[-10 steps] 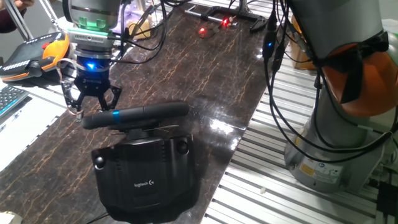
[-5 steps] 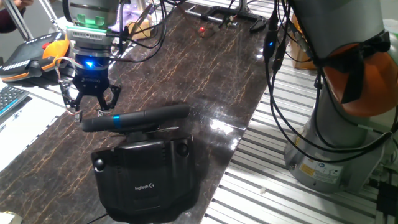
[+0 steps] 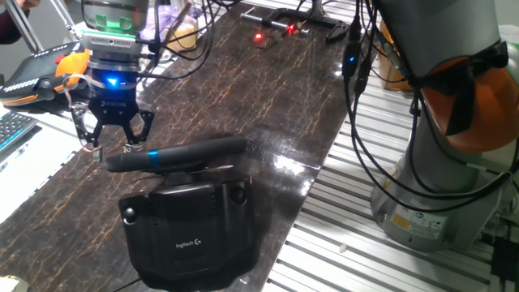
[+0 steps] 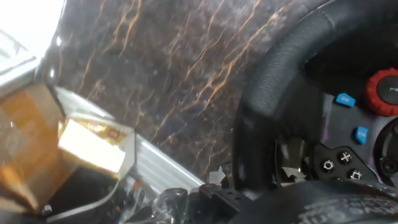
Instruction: Rotate the steering wheel 90 degrees clockwise
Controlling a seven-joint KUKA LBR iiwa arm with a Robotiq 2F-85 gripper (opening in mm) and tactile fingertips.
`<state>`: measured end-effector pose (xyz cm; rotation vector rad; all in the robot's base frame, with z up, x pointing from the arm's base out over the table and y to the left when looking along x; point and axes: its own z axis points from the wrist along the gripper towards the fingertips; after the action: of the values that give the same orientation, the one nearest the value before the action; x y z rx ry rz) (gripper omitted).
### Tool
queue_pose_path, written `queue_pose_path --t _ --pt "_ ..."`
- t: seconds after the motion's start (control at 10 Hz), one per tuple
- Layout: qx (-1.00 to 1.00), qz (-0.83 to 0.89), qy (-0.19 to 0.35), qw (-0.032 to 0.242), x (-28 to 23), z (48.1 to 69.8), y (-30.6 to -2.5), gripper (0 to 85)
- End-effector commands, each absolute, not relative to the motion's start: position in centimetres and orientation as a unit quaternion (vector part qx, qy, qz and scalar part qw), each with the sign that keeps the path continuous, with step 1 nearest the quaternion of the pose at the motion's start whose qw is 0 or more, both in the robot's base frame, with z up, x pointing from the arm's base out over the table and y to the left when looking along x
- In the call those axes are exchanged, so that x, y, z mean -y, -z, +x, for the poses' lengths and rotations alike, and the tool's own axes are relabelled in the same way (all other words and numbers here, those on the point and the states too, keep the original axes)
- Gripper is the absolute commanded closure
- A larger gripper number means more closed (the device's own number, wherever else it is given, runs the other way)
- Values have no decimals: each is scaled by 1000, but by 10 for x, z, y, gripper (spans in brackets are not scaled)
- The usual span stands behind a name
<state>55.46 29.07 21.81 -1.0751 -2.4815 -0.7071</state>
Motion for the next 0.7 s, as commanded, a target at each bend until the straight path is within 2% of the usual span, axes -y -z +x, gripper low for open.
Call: queue_pose_path --t 0.0,0.2,0.3,0.4,0.6 --pt "883 -356 250 175 -293 554 -219 380" --pt "889 -344 250 171 -295 554 -217 417" --pt "892 -340 247 168 -295 555 -216 510" --pt "896 -333 243 165 -293 556 -215 700" --pt "900 -333 230 159 -289 558 -214 737"
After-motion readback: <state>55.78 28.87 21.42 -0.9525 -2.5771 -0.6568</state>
